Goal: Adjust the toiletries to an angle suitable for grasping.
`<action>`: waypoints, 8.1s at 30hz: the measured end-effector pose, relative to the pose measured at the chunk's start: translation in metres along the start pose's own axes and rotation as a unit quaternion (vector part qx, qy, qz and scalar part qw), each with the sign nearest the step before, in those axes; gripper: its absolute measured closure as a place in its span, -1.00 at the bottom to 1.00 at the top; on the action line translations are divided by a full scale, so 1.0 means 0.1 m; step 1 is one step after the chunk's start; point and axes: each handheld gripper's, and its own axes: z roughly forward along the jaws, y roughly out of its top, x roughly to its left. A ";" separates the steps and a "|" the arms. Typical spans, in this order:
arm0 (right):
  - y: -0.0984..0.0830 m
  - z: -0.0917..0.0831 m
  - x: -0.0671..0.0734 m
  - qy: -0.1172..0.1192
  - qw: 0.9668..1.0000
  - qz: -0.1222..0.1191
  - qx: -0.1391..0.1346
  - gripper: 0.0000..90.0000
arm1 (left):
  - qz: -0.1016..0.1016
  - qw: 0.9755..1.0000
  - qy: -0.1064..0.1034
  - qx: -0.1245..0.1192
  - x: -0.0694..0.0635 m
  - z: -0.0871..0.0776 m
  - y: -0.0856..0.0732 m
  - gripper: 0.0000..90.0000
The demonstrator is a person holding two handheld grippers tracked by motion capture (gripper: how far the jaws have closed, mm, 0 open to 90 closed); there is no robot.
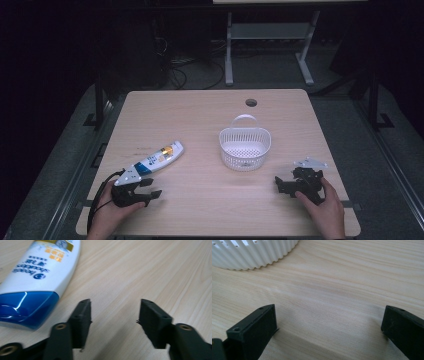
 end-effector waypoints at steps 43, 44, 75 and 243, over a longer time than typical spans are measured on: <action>0.00 0.00 0.00 0.000 1.000 0.000 0.000 -1.00 | -0.059 0.995 0.075 0.019 0.50 -0.02 0.11 1.00; 0.00 0.00 0.00 0.000 1.000 -0.001 0.000 -1.00 | -0.061 0.995 0.077 0.017 0.52 -0.02 0.12 1.00; 0.00 0.00 0.00 0.000 1.000 0.000 0.000 -1.00 | -0.079 0.990 0.112 0.015 0.89 0.11 0.25 1.00; 0.00 0.00 0.04 0.007 1.000 -0.007 0.001 -1.00 | -0.056 0.995 0.019 0.085 0.25 0.50 0.53 1.00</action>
